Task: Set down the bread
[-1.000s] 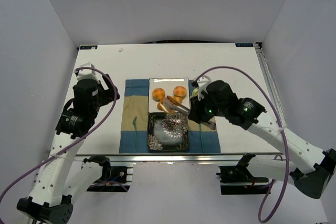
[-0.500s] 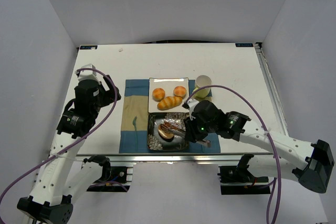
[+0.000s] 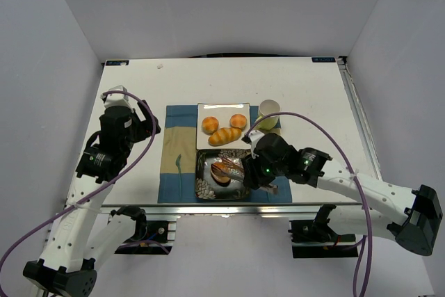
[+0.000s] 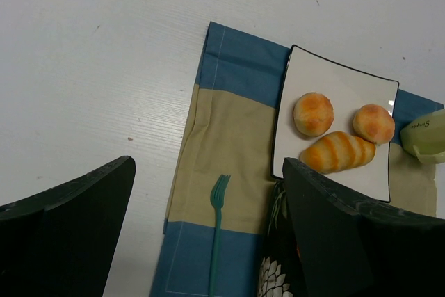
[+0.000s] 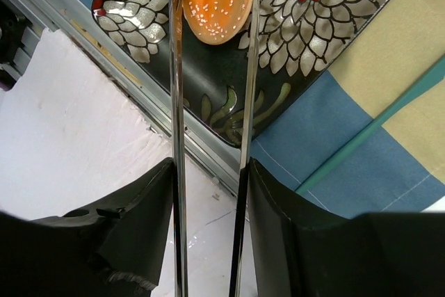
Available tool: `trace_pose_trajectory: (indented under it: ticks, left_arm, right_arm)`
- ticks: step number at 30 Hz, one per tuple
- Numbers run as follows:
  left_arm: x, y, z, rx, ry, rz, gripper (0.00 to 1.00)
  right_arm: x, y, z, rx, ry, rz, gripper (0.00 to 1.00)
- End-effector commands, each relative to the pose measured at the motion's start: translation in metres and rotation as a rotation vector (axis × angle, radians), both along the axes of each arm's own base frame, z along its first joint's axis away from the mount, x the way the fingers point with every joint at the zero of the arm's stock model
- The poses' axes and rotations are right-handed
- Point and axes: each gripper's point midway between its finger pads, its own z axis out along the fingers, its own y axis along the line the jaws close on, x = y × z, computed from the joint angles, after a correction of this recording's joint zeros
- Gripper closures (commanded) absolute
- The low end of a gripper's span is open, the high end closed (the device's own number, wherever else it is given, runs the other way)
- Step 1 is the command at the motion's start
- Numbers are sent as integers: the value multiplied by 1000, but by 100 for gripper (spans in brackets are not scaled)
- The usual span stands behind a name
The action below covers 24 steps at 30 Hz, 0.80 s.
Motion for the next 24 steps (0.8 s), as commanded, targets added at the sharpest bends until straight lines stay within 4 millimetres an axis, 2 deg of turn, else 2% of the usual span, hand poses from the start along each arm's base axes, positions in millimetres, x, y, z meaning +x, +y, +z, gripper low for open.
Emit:
trace_pose_trajectory:
  ticks: [1, 4, 6, 14, 19, 20, 23, 24]
  left_arm:
    - [0, -3, 4, -15, -16, -9, 2]
    - [-1, -3, 5, -16, -19, -9, 2]
    - [-1, -3, 5, -16, -19, -9, 2]
    - [0, 1, 7, -6, -22, 9, 2]
    - [-3, 27, 17, 71, -26, 124, 2]
    - [-2, 28, 23, 83, -30, 123, 2]
    - [5, 29, 14, 129, 34, 129, 2]
    - [8, 29, 16, 134, 33, 131, 2]
  right_arm:
    - [7, 10, 33, 76, -60, -10, 50]
    - [9, 11, 48, 97, -77, -15, 48]
    - [9, 11, 50, 97, -77, -15, 46]
    - [9, 10, 46, 90, -67, -21, 43]
    - [30, 4, 57, 103, -158, -132, 48]
    - [34, 5, 60, 107, -166, -150, 48]
    - [47, 8, 69, 94, -197, -194, 47]
    - [53, 10, 65, 73, -200, -206, 47]
